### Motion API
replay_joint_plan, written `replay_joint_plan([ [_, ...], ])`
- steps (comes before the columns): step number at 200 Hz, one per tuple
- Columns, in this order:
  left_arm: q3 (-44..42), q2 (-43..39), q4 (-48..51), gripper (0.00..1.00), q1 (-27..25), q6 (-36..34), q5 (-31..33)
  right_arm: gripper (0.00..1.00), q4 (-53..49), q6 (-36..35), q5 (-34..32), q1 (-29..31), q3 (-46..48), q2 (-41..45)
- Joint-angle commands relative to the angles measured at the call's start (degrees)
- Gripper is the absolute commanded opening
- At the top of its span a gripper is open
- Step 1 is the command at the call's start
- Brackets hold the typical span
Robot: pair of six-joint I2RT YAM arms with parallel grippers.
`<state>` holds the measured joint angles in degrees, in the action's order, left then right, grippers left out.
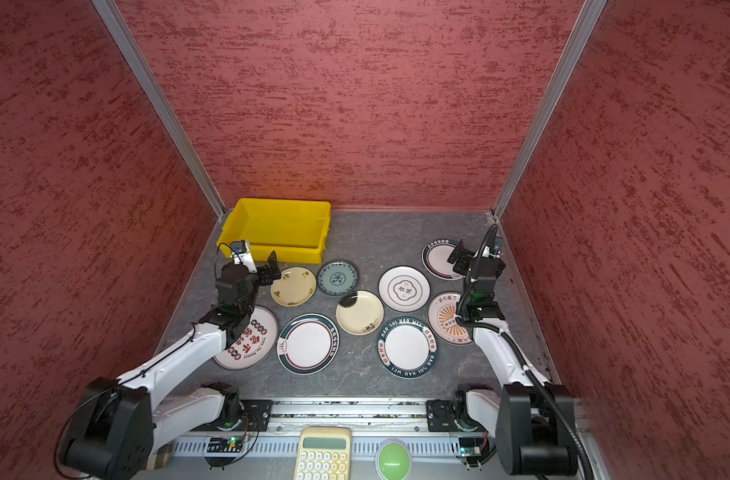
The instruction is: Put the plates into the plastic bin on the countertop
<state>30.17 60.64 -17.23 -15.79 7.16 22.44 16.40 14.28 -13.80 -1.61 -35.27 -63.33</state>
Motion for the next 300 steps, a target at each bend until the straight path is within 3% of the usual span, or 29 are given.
replay_joint_plan([
  [1,0.9,-4.0,12.8,0.99,-3.4,7.4,4.3,0.99,-21.7,4.2,9.1,-1.2,-5.8,0.2],
  [32,4.0,-6.8,22.0,0.99,-5.6,11.8,1.8,0.99,-31.9,6.1,18.7,-2.9,-11.8,-3.6],
  [73,7.8,-7.3,27.9,0.99,-5.6,16.2,-7.8,0.99,-31.5,10.7,30.3,-9.0,-11.7,-8.3],
  [126,8.2,-5.8,26.5,0.99,-5.5,16.2,-13.8,0.99,-28.3,11.6,35.0,-15.1,-11.5,-13.2],
  [174,5.6,-6.4,21.2,0.99,-5.1,16.4,-19.8,0.99,-18.7,16.8,42.6,-19.1,-9.7,-18.7],
  [220,3.2,-6.4,17.8,0.99,-2.1,18.4,-26.3,0.98,-15.4,18.0,42.8,-19.8,-9.1,-24.1],
  [255,2.1,-7.6,17.9,0.99,-0.3,18.9,-28.3,0.94,-10.5,19.4,44.0,-19.9,-9.0,-28.1],
  [300,1.0,-9.6,18.0,1.00,0.8,20.7,-29.6,0.71,-8.8,19.9,48.3,-20.1,-13.0,-35.2],
])
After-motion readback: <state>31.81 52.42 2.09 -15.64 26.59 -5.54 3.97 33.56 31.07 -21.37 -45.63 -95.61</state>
